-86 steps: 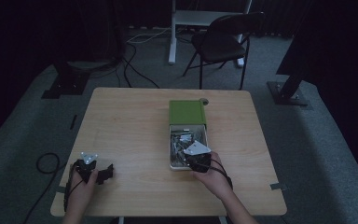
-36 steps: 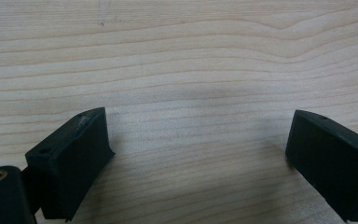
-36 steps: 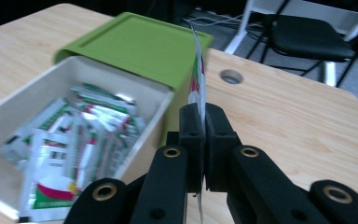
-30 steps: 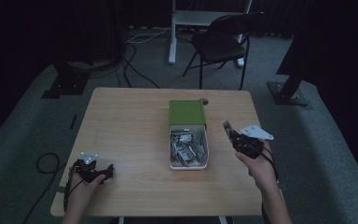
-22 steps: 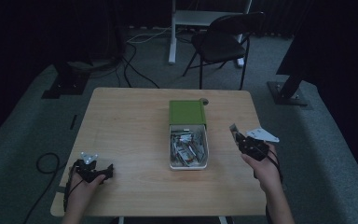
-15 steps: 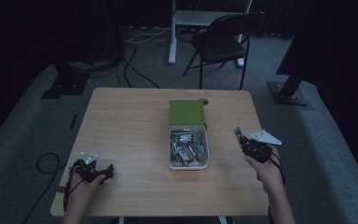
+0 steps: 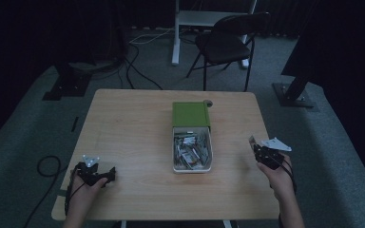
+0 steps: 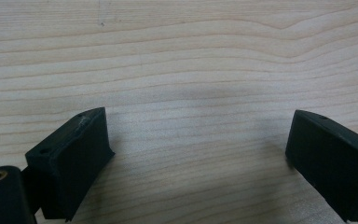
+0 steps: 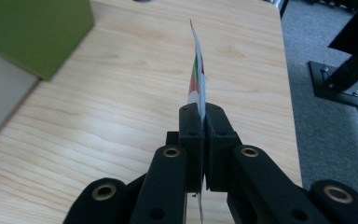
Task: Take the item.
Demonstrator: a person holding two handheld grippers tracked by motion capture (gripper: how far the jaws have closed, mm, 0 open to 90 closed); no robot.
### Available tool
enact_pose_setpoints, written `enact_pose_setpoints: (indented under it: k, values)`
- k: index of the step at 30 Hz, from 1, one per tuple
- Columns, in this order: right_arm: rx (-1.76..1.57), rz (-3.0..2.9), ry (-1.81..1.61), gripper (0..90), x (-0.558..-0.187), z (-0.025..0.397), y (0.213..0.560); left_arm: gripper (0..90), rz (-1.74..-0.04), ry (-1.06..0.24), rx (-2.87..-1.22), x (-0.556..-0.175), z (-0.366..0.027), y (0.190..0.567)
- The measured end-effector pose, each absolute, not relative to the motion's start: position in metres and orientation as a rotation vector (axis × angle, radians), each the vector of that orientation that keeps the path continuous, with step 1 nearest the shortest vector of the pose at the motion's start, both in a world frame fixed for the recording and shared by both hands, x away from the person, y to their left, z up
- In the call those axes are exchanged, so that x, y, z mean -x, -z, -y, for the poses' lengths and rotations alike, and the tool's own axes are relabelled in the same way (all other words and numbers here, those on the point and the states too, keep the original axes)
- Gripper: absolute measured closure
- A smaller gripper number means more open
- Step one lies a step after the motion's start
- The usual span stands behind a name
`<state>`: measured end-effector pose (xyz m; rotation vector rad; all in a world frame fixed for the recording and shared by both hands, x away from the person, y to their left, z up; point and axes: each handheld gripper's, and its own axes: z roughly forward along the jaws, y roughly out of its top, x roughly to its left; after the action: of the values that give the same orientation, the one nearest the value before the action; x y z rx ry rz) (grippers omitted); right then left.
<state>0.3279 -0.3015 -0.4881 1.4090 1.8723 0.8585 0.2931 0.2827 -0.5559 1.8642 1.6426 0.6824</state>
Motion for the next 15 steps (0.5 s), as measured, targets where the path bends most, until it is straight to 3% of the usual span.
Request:
enact_pose_setpoints:
  k: [15]
  values:
    - [-1.431, -1.925, -0.787, 87.3, -0.327, 0.302, 0.521, 7.0, -1.643, -0.682, -1.864, -0.293, -0.283, 0.556]
